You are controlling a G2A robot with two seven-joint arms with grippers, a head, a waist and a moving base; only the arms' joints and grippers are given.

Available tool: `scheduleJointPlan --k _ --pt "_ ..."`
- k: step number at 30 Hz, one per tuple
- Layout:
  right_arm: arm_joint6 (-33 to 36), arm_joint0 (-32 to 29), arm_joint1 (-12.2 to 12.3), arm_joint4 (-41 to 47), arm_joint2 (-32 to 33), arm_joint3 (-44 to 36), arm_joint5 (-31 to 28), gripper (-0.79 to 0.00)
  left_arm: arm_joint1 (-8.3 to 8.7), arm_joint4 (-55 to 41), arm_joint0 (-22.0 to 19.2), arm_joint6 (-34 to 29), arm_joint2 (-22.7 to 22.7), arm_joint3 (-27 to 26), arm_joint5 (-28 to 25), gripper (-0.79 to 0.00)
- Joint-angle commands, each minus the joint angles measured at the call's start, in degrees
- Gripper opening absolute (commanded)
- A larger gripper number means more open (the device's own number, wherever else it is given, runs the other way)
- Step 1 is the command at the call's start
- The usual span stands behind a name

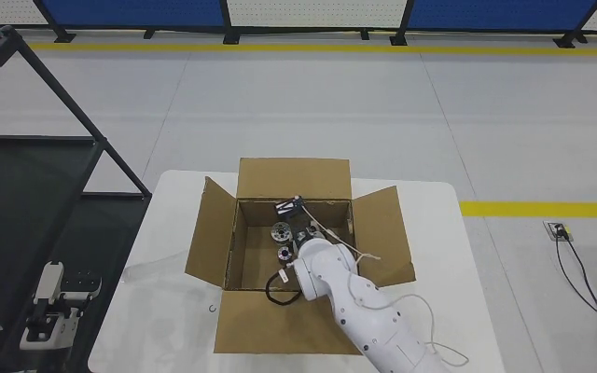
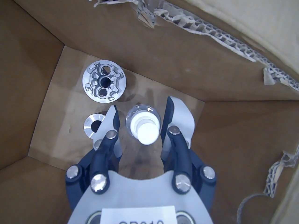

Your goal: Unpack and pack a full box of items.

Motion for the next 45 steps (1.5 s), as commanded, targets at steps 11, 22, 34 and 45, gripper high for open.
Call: scheduleJointPlan --k 11,22,34,45 --pt "0.2 -8.5 1.8 -0.9 7.9 -18.5 -3.9 -0.259 0.0 0.0 0.0 0.0 0.0 0.0 0.0 0.0" --pt "5.1 -16.8 4.3 16.2 22.8 -36.8 -19.0 0.0 0.36 3.3 0.9 -5.2 0.6 -0.2 -3.5 0.0" --pt "4.1 -17.4 4.3 17.9 23.0 -36.2 -19.3 0.0 0.42 3.9 0.3 -4.9 0.7 0.1 -3.1 0.0" --pt "14.1 -14.9 6.4 44.8 39.9 -36.5 -26.0 0.0 2.13 17.4 -13.3 -13.0 9.1 5.0 3.3 0.0"
